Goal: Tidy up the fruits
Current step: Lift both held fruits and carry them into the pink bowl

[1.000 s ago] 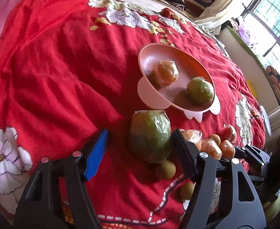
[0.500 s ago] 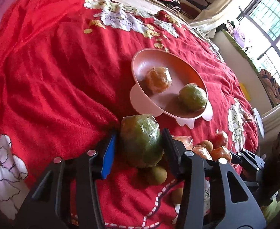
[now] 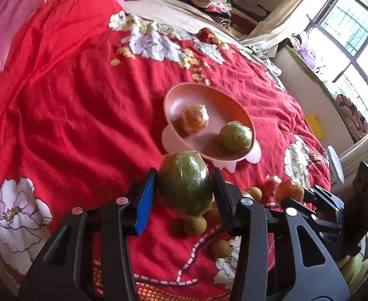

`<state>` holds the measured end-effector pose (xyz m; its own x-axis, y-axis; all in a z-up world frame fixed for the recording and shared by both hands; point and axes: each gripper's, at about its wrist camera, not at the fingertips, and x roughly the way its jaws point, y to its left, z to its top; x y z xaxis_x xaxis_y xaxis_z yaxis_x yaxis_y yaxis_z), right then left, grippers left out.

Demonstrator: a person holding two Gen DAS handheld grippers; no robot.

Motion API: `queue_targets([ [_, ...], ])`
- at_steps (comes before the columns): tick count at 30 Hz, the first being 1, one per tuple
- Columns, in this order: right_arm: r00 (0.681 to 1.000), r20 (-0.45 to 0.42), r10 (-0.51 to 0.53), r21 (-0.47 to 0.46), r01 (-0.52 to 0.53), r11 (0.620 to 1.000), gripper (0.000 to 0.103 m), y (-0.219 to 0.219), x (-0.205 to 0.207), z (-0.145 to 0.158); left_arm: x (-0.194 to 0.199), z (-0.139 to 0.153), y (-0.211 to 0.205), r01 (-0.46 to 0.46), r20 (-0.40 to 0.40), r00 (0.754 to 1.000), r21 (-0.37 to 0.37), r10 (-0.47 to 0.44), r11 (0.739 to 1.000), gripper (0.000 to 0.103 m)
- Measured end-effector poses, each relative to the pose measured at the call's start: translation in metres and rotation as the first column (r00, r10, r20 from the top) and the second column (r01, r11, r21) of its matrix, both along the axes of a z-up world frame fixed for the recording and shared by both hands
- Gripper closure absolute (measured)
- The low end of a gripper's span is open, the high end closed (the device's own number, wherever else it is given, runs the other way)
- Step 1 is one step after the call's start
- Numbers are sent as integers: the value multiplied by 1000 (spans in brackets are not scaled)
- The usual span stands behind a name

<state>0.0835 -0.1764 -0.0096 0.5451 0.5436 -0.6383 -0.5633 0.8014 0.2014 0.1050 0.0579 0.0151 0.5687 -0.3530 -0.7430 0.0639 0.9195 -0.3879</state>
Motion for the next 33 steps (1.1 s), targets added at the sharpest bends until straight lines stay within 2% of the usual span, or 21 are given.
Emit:
queue_targets([
  [9, 1000, 17, -18, 16, 18, 1000, 67, -5, 11, 8, 6, 6, -9, 26, 8, 1000, 16, -26, 1000, 67],
  [15, 999, 37, -32, 19, 31, 999, 67, -9, 22, 16, 24, 12, -21, 49, 17, 999, 31, -50, 998, 67],
  [33, 999, 51, -19, -6, 20, 1000, 67, -1, 77, 26, 70, -9, -48, 89, -33, 996, 69, -87, 994, 67],
])
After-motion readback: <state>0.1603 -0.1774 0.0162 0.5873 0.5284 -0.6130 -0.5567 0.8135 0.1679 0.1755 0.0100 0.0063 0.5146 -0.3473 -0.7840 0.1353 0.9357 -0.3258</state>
